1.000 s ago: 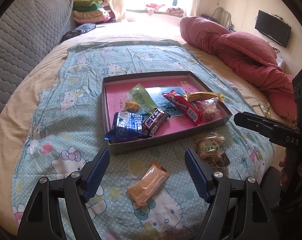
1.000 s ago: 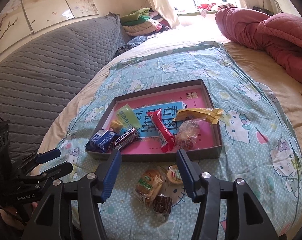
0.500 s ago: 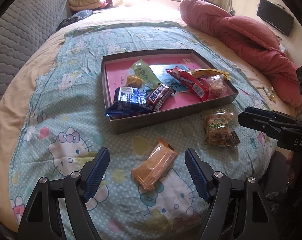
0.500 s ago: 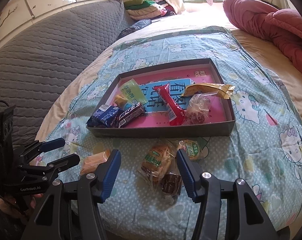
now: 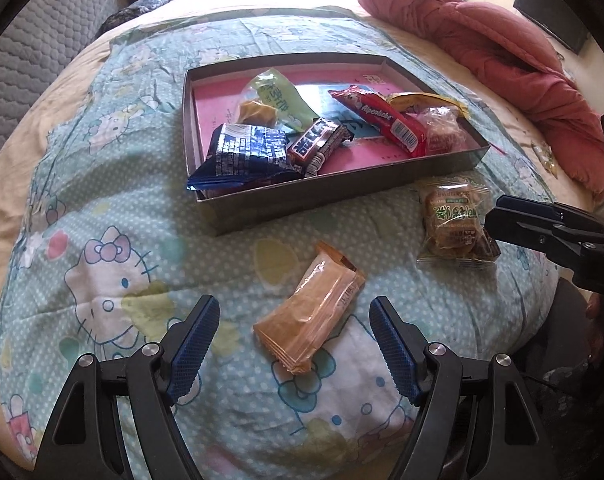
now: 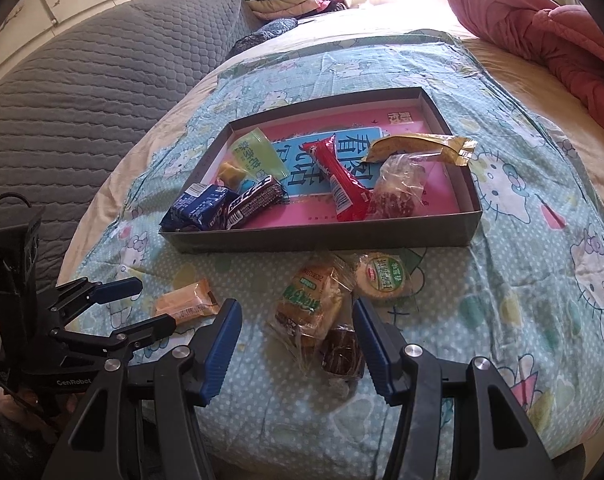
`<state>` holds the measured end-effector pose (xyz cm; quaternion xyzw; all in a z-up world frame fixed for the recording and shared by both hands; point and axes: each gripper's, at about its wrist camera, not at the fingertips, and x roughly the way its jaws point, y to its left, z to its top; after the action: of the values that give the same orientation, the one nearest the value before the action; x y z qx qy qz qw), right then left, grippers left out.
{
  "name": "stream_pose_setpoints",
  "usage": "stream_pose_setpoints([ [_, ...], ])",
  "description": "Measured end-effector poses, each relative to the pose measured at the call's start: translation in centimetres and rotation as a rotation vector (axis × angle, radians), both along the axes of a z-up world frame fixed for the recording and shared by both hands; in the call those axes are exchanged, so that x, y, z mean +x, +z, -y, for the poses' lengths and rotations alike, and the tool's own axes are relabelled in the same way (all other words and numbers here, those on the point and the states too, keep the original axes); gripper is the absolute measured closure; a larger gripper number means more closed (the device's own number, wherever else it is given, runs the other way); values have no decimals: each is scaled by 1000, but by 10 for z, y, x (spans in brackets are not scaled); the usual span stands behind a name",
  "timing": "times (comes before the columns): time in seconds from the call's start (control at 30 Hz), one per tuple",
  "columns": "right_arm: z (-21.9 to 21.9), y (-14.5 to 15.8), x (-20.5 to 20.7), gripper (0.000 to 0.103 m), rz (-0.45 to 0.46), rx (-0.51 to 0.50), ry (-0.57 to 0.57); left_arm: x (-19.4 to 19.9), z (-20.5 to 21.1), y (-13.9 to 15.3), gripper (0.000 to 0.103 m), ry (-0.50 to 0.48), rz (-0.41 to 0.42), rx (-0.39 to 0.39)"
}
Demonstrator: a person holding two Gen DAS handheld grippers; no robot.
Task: Organize snacks
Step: 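Move the left tool over the orange wafer bar while the right tool approaches the bread bun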
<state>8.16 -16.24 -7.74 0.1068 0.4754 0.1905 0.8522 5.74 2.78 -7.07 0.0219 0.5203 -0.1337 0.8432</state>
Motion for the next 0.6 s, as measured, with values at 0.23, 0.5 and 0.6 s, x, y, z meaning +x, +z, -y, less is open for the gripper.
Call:
stream_pose_setpoints([
  [0.23,-10,-12,7,46,-33,-24,17,5,2,-11,24,-11,-24,22],
  [0.5,-22,-24,19,46,-50,-38,29,9,12,-20,24,-43,-27,67],
  [0.6,-30,-26,23,46,-39,-54,40,9,15,-21,24,-54,-18,80],
])
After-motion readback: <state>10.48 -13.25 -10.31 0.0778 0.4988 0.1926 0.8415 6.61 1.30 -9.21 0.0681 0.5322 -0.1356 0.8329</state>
